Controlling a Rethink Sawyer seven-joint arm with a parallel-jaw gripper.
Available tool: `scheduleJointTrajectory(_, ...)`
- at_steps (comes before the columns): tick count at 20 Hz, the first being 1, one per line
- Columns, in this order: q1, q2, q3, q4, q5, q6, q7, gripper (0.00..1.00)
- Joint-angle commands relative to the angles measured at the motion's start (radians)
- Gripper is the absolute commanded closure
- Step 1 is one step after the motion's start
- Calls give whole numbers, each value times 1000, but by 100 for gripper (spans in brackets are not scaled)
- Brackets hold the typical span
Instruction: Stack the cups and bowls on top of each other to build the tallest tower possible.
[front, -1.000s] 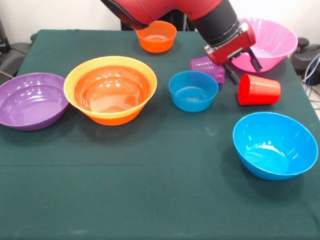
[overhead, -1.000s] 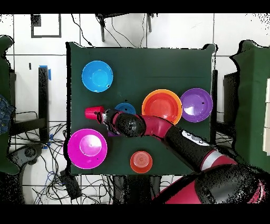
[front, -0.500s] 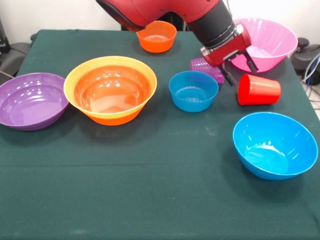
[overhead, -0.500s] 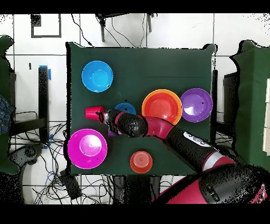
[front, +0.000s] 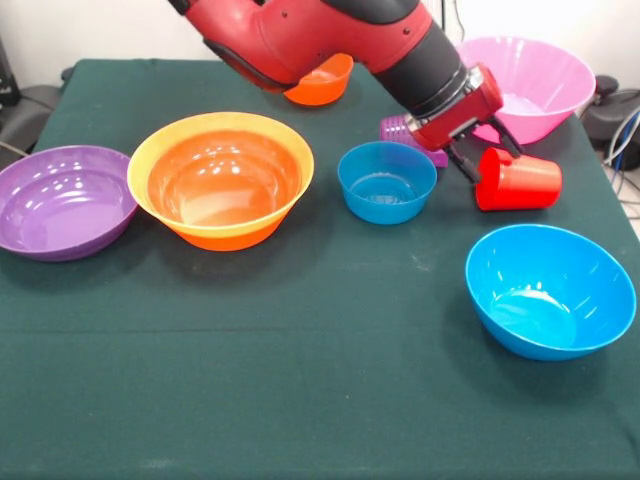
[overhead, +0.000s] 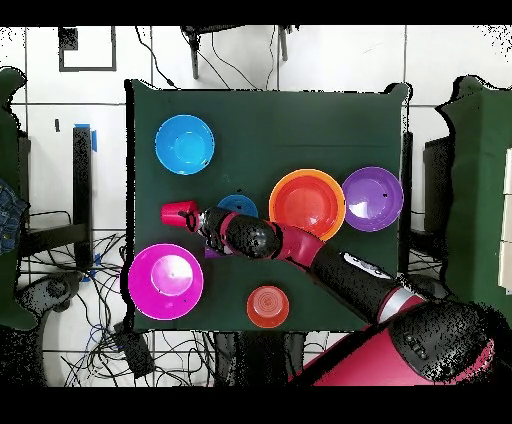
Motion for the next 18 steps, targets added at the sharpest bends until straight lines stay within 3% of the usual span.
scheduleJointTrajectory(1,6,92,28,-141,-65,16,-44,0)
scheduleJointTrajectory(18,-10,132,63,-169,-60,58,-64,0)
